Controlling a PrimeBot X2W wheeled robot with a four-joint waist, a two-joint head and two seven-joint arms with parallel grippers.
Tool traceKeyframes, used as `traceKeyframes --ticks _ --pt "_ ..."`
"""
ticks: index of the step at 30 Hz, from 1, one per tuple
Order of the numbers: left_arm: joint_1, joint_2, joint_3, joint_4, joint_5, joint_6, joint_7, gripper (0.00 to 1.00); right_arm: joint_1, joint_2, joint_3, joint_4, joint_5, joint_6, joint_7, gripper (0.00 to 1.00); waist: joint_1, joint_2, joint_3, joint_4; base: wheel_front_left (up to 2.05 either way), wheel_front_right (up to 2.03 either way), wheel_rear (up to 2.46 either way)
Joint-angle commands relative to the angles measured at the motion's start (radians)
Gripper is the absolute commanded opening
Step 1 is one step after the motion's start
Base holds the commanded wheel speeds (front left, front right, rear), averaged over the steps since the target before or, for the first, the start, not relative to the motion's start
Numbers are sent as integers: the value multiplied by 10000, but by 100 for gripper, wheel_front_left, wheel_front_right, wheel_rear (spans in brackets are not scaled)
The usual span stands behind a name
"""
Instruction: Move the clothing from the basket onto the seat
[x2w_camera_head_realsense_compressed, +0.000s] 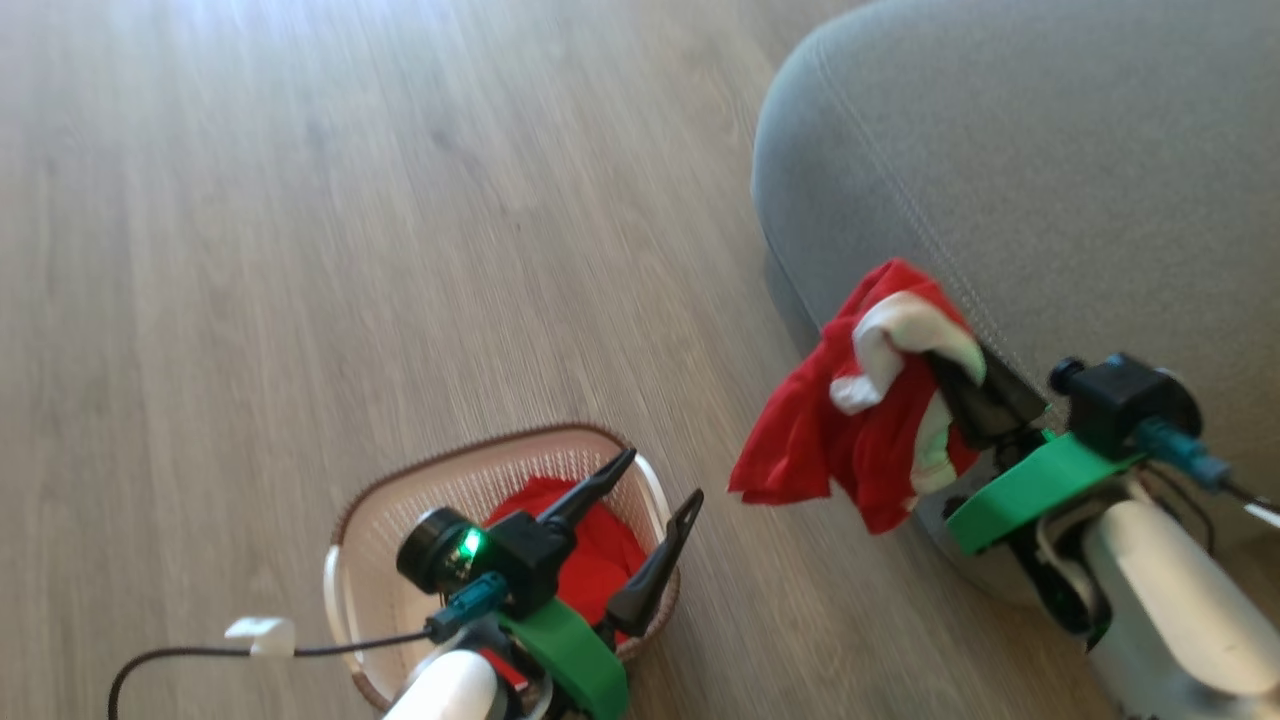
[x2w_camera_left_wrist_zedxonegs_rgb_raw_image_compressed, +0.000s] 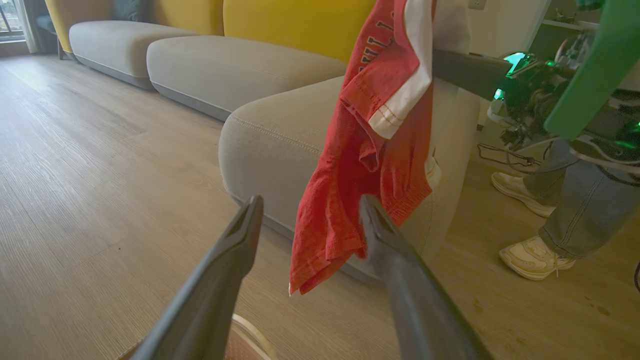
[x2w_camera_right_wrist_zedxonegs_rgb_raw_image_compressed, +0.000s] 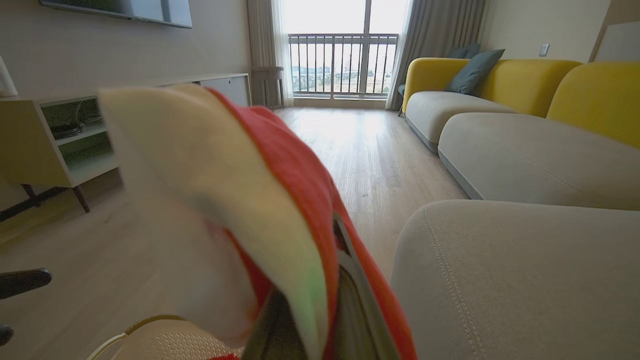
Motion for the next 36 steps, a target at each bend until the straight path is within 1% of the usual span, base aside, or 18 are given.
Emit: traceKeyframes --ticks 1,6,11,15,21,22,24,27,30,34,36 --pt "-641 98 294 -321 107 -13 -127 100 -362 -29 -234 -419 75 -2 -67 0 0 0 677 -174 0 0 0" --pt "-1321 288 170 -313 234 -13 -127 100 -1223 25 -1137 -377 135 -2 -67 0 0 0 2105 -13 0 0 0" --pt "-1967 447 182 -235 372 -13 -127 100 -2983 -262 -2078 239 153 -2 -67 0 0 0 3335 299 0 0 0" --pt "-2281 525 279 -260 440 -13 -128 100 -4810 -823 -3282 1042 186 -2 -67 0 0 0 4162 546 0 0 0" --pt "-2612 669 478 -417 576 -13 -128 100 -7767 -1961 -4986 3094 3 -2 -13 0 0 0 5490 883 0 0 0" --pt "-2612 669 478 -417 576 -13 -128 100 -7767 -1961 -4986 3094 3 -2 -13 0 0 0 5490 883 0 0 0" --pt "-2661 665 634 -501 625 -13 -128 100 -8677 -2220 -5426 3652 -74 -2 43 0 0 0 5994 945 0 0 0" --pt "-2648 732 771 -593 826 -8 -128 100 -9811 -2399 -5962 4356 -236 -2 37 0 0 0 6715 989 0 0 0" --pt "-2591 803 903 -732 957 -4 -128 100 -10427 -2462 -6360 5124 -528 -2 10 0 0 0 7411 1047 0 0 0" --pt "-2429 882 1223 -839 981 93 -128 100 -10488 -2070 -7133 6236 -1125 -2 -46 0 0 0 8110 1047 0 0 0" --pt "-2375 861 1319 -910 988 105 -128 100 -10324 -1839 -7640 6515 -1516 -2 -58 0 0 0 8288 1111 0 0 0"
